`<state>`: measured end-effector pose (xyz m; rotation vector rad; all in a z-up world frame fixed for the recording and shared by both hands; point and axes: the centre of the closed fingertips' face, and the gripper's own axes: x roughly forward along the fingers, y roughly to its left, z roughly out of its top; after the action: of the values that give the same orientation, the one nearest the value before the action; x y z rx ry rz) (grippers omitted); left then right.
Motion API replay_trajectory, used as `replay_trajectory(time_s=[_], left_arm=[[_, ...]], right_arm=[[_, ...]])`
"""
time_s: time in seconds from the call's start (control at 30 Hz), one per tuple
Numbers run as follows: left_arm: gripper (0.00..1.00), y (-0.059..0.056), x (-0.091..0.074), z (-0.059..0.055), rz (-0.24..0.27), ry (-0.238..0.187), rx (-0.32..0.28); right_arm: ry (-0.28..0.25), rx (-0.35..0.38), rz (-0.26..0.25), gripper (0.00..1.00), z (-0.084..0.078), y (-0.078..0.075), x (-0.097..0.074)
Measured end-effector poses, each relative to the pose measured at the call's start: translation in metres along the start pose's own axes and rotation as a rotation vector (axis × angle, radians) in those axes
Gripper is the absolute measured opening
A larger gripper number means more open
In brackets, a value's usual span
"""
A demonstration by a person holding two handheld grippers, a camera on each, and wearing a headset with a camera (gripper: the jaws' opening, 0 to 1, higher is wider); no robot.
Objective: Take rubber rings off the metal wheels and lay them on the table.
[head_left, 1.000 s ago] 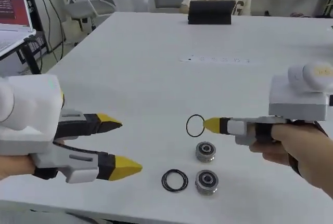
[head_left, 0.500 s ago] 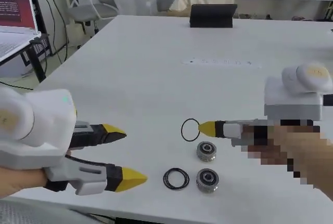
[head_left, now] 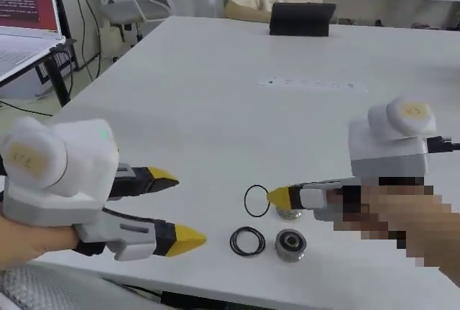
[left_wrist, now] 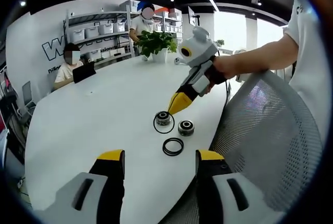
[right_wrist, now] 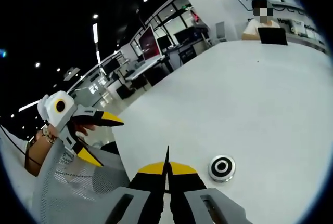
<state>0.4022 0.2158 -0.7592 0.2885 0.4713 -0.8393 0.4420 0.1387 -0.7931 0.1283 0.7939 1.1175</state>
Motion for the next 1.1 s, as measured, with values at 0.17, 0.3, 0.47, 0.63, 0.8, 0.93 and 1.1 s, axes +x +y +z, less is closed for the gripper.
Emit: replay_trajectory(time_s=[0.17, 0.3, 0.47, 0.63, 0.8, 0.93, 1.1], left_arm=[[0.53, 0.000, -0.001, 0.005, 0.000, -0.033, -0.028], [0.53, 0.000, -0.001, 0.003, 0.002, -0.027, -0.026], [0.53, 0.000, -0.001, 0.002, 0.003, -0.021, -0.024], [0.52, 0.000, -0.001, 0.002, 0.001, -0.022, -0.034], [0.52, 0.000, -0.001, 0.000, -0.001, -0.016, -0.036], [0.52, -0.001, 0.000, -0.001, -0.004, -0.007, -0.027], [0.52, -0.001, 0.000, -0.003, -0.004, 0.001, -0.023]], right_arm=[[0.055, -0.004, 0.015, 0.00, -0.014, 0.002, 0.008], [0.081, 0.012, 0.039, 0.00, -0.021, 0.005, 0.013], [0.092, 0.022, 0.061, 0.00, -0.025, 0.013, 0.019], [0.120, 0.017, 0.064, 0.00, -0.033, 0.013, 0.022], [0.144, 0.011, 0.051, 0.00, -0.039, 0.010, 0.023], [0.149, 0.025, 0.034, 0.00, -0.039, 0.004, 0.023], [0.141, 0.062, 0.031, 0.00, -0.038, 0.002, 0.021]])
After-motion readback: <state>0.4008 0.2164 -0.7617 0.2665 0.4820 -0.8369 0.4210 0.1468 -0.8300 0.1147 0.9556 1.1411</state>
